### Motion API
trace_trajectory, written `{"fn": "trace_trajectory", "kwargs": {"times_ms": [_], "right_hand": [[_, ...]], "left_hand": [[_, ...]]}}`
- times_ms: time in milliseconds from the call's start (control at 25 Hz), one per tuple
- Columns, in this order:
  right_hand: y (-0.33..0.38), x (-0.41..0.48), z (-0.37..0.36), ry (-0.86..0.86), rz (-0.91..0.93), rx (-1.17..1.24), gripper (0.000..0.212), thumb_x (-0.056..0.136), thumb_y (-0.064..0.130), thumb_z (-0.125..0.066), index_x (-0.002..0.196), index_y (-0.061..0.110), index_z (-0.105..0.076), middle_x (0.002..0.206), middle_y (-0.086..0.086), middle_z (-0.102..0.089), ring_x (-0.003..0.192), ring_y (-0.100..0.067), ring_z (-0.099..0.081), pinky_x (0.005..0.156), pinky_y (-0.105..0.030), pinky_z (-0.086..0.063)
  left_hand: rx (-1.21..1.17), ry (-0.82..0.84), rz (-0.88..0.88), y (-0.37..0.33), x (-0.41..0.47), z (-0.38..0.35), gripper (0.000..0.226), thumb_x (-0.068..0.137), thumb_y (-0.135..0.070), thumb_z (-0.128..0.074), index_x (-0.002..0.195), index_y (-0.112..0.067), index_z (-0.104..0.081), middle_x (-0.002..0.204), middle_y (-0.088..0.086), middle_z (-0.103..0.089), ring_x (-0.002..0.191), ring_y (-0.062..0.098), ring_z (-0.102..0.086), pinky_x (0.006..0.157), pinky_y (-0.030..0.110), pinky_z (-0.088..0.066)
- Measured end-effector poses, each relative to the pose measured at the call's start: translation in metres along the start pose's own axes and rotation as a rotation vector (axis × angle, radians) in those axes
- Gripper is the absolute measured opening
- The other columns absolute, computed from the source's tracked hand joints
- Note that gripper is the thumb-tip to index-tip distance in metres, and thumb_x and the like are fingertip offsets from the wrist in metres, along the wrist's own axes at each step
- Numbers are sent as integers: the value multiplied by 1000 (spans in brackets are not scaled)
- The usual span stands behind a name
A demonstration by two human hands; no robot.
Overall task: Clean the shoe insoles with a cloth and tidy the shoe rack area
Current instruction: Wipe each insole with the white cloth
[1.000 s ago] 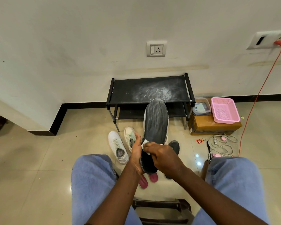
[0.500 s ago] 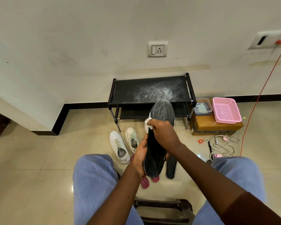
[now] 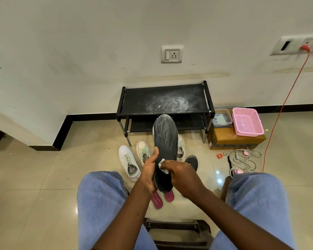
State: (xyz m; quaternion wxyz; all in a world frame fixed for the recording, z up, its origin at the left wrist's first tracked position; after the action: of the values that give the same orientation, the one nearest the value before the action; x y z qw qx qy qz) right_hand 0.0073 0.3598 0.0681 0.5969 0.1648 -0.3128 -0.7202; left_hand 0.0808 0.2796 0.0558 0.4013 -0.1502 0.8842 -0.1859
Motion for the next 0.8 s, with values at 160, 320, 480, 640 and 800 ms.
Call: {"fn": "trace_trajectory", "kwargs": {"times_ms": [160,320,480,640,800], "right_hand": [[4,12,4,-225,-182,-61,30,80,-6,-60,107,5,-68,105,-11,-70,102,-30,-62,89,-30,-47],[6,24,13,-258,-538,131,24,85,1,-59,105,11,-69,126,-9,-50,120,-24,-44,95,-19,-35],[6,26,30,-217,-611,370,20,80,3,-67,99,8,-71,99,1,-56,88,-8,-55,79,-13,-45],[11,23,35,-105,-696,768,24,78,-5,-66,100,4,-69,101,-7,-61,78,-6,-56,71,-18,-50],[21,14,28,-15,-584,472,26,81,2,-66,105,11,-68,118,-7,-57,93,-9,-53,81,-14,-46]], "left_hand": [[-71,40,29,2,-2,-7,66,96,-50,-35,82,-1,-77,90,18,-72,79,30,-71,71,37,-58],[-79,18,-20,3,-1,-7,60,95,-51,-36,91,-8,-77,101,15,-71,88,28,-70,88,39,-50],[-44,20,-74,4,-4,-6,53,93,-47,-41,97,-6,-74,96,16,-71,83,27,-70,85,39,-52],[-73,108,-148,-8,-13,-11,54,79,-49,-46,88,-5,-77,93,15,-71,79,26,-71,73,36,-57],[-174,73,-183,-20,-5,-24,49,82,-37,-44,78,2,-75,77,17,-71,64,28,-70,53,34,-58]]}}
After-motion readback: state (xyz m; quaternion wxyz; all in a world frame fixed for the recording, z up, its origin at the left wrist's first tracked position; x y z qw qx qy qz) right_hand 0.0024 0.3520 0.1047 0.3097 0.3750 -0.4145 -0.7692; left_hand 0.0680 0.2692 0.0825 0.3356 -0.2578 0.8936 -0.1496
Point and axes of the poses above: each hand's wrist, its own x-axis towards the middle knuckle, its own z-axis out of the back of the hand, y = z × x, the point moved 1 cm from there along x, towards the middle knuckle
